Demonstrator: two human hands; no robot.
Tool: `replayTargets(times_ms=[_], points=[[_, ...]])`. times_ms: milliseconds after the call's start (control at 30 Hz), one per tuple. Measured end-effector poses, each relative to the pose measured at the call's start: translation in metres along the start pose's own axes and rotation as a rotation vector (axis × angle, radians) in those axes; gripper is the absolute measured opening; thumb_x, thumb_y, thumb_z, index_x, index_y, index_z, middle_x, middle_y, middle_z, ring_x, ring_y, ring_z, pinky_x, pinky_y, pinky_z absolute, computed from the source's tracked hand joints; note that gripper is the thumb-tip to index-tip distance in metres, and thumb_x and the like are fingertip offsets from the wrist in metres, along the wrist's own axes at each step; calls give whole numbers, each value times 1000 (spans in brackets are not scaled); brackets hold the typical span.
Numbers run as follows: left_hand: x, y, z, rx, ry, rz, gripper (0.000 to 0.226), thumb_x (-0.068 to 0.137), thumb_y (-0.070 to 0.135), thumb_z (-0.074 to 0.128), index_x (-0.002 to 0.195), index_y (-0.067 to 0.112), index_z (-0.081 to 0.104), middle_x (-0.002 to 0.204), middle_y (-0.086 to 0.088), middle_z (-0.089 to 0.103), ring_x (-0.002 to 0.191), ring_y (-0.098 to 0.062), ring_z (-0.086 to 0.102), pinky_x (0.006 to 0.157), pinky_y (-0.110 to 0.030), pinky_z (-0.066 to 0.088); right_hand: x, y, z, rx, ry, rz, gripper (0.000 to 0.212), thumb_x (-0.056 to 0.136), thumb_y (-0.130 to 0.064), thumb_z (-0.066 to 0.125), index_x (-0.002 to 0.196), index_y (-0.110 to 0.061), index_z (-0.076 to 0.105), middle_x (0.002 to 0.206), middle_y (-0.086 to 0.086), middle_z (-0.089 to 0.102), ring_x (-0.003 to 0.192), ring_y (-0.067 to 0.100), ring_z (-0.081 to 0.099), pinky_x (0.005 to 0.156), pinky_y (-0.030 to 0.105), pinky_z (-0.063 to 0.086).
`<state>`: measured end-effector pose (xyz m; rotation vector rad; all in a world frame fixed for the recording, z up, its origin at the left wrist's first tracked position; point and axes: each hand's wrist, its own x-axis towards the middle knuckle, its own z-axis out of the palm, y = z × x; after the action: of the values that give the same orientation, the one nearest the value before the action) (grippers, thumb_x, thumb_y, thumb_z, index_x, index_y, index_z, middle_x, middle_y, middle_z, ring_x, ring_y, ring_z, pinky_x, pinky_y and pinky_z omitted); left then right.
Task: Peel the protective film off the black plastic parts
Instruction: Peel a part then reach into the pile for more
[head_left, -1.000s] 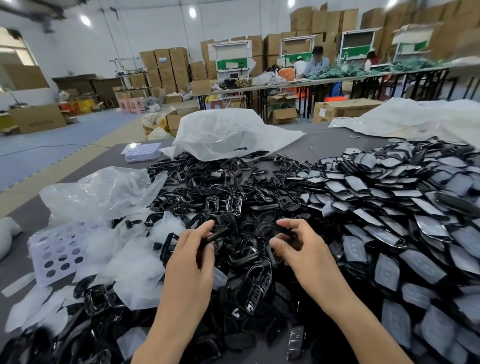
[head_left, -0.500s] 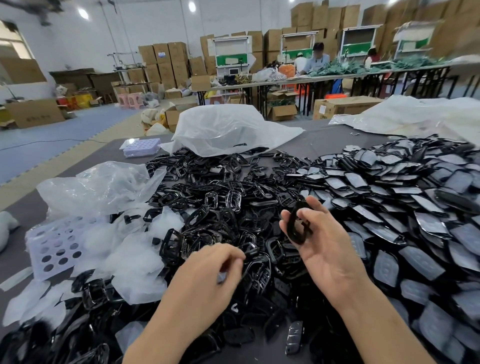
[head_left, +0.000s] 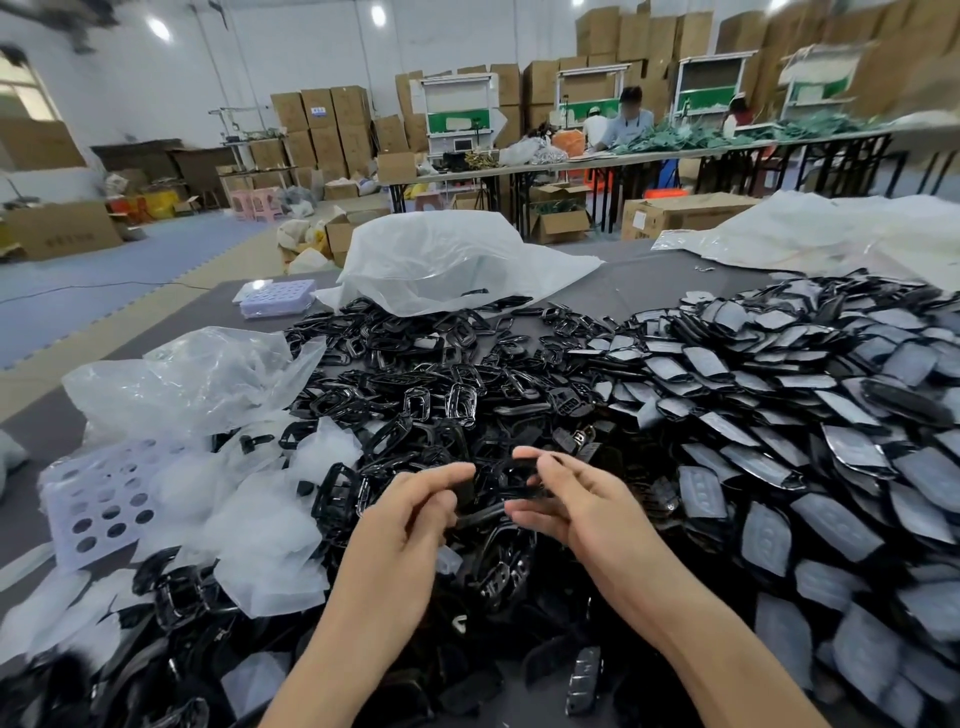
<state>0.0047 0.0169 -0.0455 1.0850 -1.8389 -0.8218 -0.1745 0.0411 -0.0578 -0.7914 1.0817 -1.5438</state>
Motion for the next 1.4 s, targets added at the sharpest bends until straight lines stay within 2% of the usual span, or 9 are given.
replayTargets(times_ms=[300, 433, 700, 900, 1000, 1100, 1200, 1333, 1400], points=[[3, -3, 6, -228, 75, -60, 26, 88, 20, 73, 90, 45, 75, 104, 16, 66, 99, 2, 63, 80, -10, 47, -15, -3, 13, -130, -108, -64, 20, 98, -17, 62, 109, -22, 78, 99, 12, 77, 91, 26, 76, 75, 23, 60], [3, -3, 6, -298, 7, -86, 22, 90, 20, 71, 98, 40, 70, 80, 4, 70, 74, -10, 62, 72, -22, 52, -18, -4, 16, -151, -175, -89, 24, 93, -30, 61, 109, -25, 78, 97, 13, 78, 93, 24, 76, 80, 23, 58], [4, -5, 0, -481, -135, -217, 22, 89, 23, 71, 103, 40, 69, 80, 1, 67, 74, -16, 64, 75, -28, 54, -19, -4, 13, -162, -256, -91, 30, 94, -35, 56, 111, -21, 77, 102, 9, 78, 94, 24, 76, 83, 24, 58], [2, -5, -5, -352, -214, -80, 28, 97, 19, 62, 112, 42, 65, 91, 4, 70, 82, -10, 63, 83, -25, 53, -18, -4, 13, -212, -249, -93, 28, 95, -38, 56, 110, -27, 78, 102, 6, 78, 92, 23, 75, 83, 26, 58], [-1, -4, 1, 28, -84, 198, 33, 99, 17, 60, 116, 45, 62, 107, 23, 63, 96, 4, 61, 80, -8, 43, -17, -3, 12, -214, -182, -69, 24, 94, -39, 60, 106, -32, 79, 93, 9, 78, 83, 20, 74, 82, 32, 58], [-2, -9, 8, 370, 39, 421, 15, 95, 27, 60, 109, 34, 63, 124, 20, 48, 112, 1, 51, 89, -7, 39, -14, 2, 11, -197, -120, -52, 20, 93, -33, 65, 101, -24, 81, 85, 9, 78, 73, 17, 72, 72, 28, 56], [-2, -11, 11, 471, 138, 513, 6, 97, 31, 55, 102, 29, 54, 110, 20, 46, 100, 1, 46, 85, -14, 39, -13, 5, 13, -175, -47, -70, 15, 97, -17, 64, 99, -17, 79, 85, 9, 77, 70, 16, 73, 65, 19, 56], [-2, -2, 5, 29, 246, 205, 19, 100, 32, 51, 114, 44, 56, 90, 14, 54, 79, -9, 55, 70, -12, 43, -13, 3, 10, -220, 66, -107, 14, 97, -16, 65, 96, -21, 78, 88, 6, 78, 76, 19, 77, 66, 16, 57], [1, 2, 2, -161, 271, 26, 20, 96, 28, 59, 103, 46, 65, 88, 8, 64, 72, -3, 59, 66, -9, 44, -14, 1, 11, -151, 53, -86, 15, 96, -14, 66, 94, -20, 80, 89, 5, 78, 79, 20, 77, 67, 16, 57]])
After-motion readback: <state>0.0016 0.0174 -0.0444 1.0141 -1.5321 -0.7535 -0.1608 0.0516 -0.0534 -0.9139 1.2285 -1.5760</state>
